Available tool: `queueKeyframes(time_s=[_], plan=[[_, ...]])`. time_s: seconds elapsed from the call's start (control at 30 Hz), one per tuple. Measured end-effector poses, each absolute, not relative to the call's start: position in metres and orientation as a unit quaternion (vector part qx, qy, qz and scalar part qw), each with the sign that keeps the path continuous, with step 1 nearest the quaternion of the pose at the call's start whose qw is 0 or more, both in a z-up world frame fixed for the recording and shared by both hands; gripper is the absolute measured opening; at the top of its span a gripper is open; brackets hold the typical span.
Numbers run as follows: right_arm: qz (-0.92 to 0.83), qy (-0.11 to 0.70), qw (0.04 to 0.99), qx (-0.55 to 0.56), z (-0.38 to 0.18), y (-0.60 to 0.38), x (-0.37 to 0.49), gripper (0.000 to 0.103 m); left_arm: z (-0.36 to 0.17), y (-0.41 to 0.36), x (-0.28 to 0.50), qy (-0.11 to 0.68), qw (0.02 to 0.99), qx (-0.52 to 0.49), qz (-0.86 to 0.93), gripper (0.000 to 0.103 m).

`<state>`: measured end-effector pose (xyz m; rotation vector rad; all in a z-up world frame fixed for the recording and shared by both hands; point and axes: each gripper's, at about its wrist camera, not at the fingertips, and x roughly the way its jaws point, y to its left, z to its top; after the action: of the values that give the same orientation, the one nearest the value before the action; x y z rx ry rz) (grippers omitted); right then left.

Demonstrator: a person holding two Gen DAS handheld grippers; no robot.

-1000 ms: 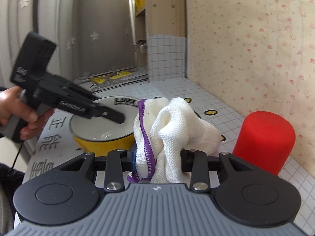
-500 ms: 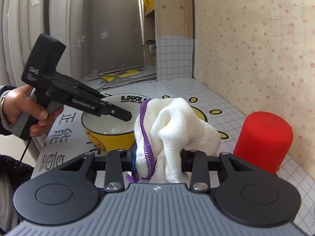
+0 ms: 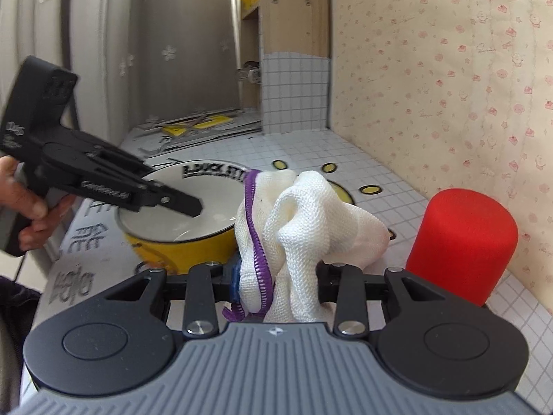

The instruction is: Clean bowl

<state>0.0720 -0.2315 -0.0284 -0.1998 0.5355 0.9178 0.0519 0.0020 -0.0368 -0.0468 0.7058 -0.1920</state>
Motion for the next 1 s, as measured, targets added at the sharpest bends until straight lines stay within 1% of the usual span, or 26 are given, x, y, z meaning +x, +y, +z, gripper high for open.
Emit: queueKeyframes(time_s=[0.13, 0.17, 0.23, 0.43, 0.7, 0.8, 1.0], plan=[[0.434, 0.253, 0.859, -0.095, -0.025, -0.234, 0.071, 0.039, -0.033, 0.004, 0.058, 0.337, 0.937, -0.002, -0.094, 0.022], [0.433, 0.255, 0.859, -0.097, -0.026, -0.234, 0.071, 0.039, -0.032, 0.005, 0.06, 0.338, 0.936, 0.0, -0.095, 0.024], [0.432, 0.258, 0.858, -0.101, -0.026, -0.233, 0.071, 0.039, -0.032, 0.005, 0.066, 0.34, 0.934, 0.007, -0.106, 0.025], [0.437, 0.257, 0.856, -0.099, -0.025, -0.238, 0.067, 0.039, -0.034, 0.0, 0.079, 0.343, 0.93, 0.026, -0.128, 0.025], [0.447, 0.252, 0.854, -0.09, -0.024, -0.234, 0.067, 0.039, -0.038, 0.002, 0.075, 0.35, 0.93, -0.004, -0.116, 0.025], [0.438, 0.236, 0.864, -0.078, -0.022, -0.231, 0.07, 0.039, -0.038, 0.002, 0.068, 0.348, 0.931, -0.003, -0.112, 0.025], [0.411, 0.232, 0.879, -0.072, -0.027, -0.224, 0.08, 0.039, -0.036, 0.003, 0.052, 0.35, 0.931, -0.013, -0.107, 0.025]])
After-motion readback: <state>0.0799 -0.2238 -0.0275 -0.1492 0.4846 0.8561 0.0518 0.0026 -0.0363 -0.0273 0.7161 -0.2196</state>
